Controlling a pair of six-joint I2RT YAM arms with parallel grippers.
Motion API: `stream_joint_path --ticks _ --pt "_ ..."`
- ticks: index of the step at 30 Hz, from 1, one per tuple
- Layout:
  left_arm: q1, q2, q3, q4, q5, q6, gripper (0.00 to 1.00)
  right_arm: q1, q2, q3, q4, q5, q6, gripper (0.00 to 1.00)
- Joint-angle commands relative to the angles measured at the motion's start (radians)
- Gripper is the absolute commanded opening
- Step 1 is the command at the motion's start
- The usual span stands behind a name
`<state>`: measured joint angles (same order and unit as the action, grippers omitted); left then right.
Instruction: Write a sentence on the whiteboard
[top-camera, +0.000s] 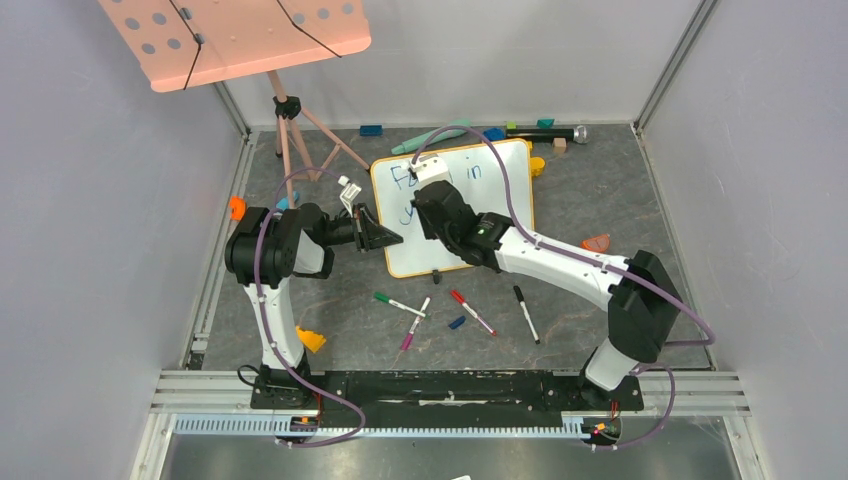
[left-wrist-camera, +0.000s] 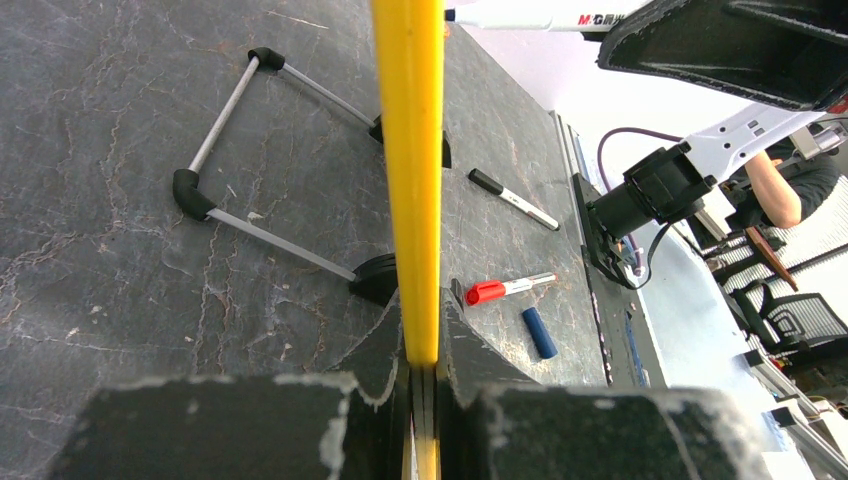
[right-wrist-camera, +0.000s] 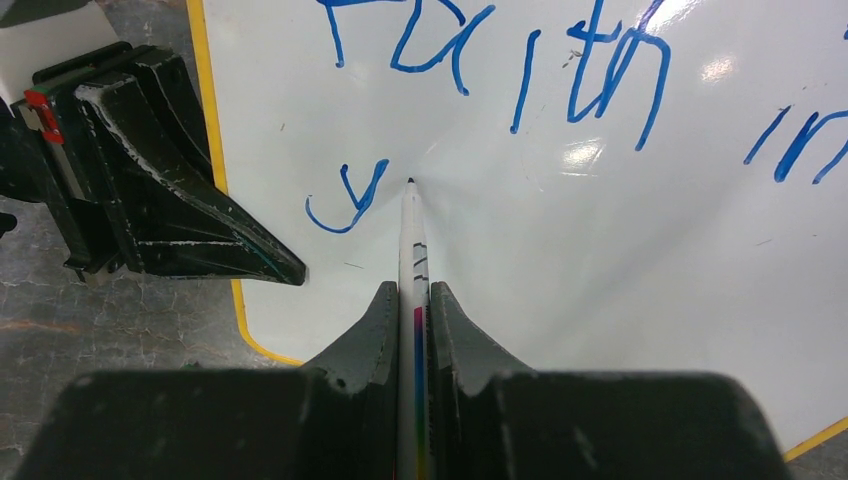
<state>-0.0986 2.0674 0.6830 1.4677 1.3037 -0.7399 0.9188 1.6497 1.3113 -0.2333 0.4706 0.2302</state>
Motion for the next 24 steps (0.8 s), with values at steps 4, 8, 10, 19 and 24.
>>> stream_joint_path --ticks 4,8,10,19,24 --pt "-0.01 -0.024 -0.003 0.089 0.059 0.107 0.02 -0.003 0.011 0.032 0.025 -0.026 -0.008 0.0" --pt "-0.01 -0.023 -0.003 0.089 0.059 0.107 0.02 -0.003 -0.004 -0.007 0.024 -0.041 -0.002 0.0" --pt "-0.011 -0.023 -0.003 0.09 0.06 0.107 0.02 -0.003 -0.014 -0.026 0.02 -0.04 -0.002 0.0" --pt "-0.01 -0.024 -0.003 0.089 0.061 0.109 0.02 -0.004 -0.048 -0.045 -0.021 0.017 -0.007 0.0" --pt "-0.01 -0.023 -0.002 0.089 0.061 0.109 0.02 -0.012 -0.042 -0.017 -0.029 0.038 -0.01 0.0"
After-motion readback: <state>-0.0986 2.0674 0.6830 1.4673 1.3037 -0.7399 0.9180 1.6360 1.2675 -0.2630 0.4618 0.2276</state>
